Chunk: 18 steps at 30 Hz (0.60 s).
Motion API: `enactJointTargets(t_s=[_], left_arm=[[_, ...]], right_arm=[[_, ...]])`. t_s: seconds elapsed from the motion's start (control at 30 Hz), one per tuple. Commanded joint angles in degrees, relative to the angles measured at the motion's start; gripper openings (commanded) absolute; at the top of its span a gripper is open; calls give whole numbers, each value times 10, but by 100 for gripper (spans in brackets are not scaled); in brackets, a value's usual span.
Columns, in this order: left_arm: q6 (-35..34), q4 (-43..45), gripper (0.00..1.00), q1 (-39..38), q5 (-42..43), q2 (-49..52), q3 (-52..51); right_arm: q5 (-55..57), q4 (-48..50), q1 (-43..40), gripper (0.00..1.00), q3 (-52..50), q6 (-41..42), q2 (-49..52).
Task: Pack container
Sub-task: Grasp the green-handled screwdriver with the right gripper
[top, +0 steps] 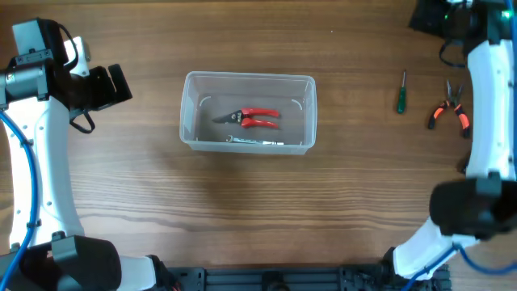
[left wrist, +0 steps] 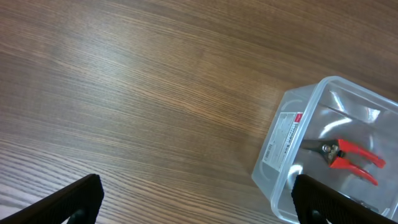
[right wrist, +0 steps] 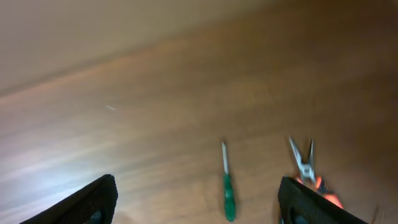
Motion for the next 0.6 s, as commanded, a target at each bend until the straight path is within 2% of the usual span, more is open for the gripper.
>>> enactJointTargets(t_s=[0.0,0.3,0.57], left_arm=[[-7,-1,100,3,11,5,2],[-7,-10,100,3,11,5,2],[-8,-10,100,2,12,5,2]], right_arm=[[-16,-10,-22,83,-6,22,96],[-18,-11,-28,83,-6,2,254],[-5,-30,-28,83,-7,7,284]])
